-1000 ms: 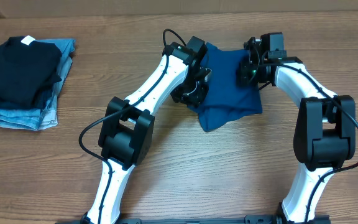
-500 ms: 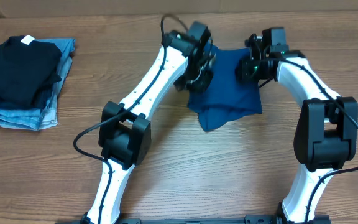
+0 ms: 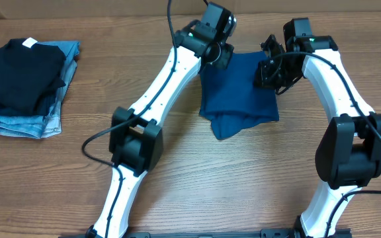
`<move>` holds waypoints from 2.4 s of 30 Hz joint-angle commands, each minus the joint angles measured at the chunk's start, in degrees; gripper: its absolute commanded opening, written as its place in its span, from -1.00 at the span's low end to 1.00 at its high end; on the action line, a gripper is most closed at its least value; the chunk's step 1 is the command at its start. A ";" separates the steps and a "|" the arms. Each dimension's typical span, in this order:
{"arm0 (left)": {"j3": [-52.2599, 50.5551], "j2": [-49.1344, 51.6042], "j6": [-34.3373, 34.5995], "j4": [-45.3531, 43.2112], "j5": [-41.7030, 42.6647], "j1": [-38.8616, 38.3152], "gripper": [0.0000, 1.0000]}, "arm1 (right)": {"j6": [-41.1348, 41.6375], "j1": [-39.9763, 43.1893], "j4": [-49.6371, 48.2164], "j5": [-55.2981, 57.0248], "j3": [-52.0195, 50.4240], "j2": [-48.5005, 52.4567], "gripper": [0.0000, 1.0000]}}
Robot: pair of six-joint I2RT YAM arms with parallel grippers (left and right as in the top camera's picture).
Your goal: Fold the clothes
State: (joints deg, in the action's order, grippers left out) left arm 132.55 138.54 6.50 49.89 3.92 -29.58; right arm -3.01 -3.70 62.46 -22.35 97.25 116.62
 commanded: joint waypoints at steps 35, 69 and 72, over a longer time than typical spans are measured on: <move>19.19 0.87 7.63 38.21 3.17 2.29 0.79 | 0.24 -0.98 -9.77 -1.05 -4.37 -1.44 -0.37; -13.75 0.87 21.11 2.08 5.99 2.89 1.00 | -0.33 -1.75 -31.52 2.16 -20.22 5.29 -0.92; -15.76 0.87 23.02 0.52 5.99 2.89 1.00 | -0.33 -1.75 -31.45 2.16 -20.22 5.29 -0.92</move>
State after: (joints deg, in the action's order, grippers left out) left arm 119.13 139.11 25.69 51.83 11.55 -27.11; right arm -3.20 -5.23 30.06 -22.09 78.32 118.52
